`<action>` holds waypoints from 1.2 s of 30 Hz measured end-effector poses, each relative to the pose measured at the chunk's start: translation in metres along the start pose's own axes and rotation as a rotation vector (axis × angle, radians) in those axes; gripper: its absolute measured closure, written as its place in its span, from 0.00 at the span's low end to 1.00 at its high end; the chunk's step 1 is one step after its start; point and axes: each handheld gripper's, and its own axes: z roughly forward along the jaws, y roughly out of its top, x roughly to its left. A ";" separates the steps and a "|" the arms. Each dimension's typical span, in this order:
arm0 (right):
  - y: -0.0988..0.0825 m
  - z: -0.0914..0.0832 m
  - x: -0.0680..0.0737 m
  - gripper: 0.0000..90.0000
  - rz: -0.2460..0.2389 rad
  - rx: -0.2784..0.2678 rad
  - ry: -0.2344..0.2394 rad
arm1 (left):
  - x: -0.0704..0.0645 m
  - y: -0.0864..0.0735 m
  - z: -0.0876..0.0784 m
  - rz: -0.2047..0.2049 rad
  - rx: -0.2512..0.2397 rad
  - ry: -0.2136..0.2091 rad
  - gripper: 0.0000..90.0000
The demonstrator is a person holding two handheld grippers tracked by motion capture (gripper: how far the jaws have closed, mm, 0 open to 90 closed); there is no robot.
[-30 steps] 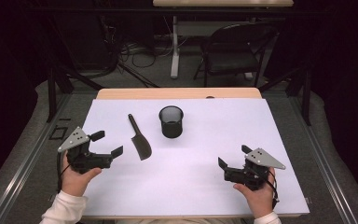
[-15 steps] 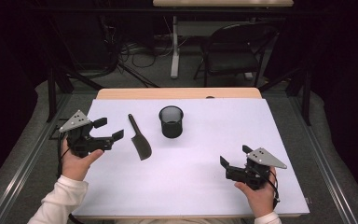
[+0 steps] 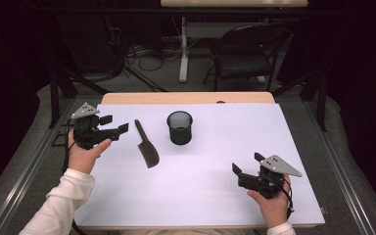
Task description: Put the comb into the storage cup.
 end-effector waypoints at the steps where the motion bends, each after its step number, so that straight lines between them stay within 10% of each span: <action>1: 0.000 0.000 -0.001 0.15 0.005 0.005 -0.003 | 0.002 0.002 0.001 -0.005 0.010 0.003 0.32; 36: -0.005 0.005 -0.004 0.16 0.028 0.026 0.009 | 0.014 0.022 0.066 -0.048 0.086 0.160 0.53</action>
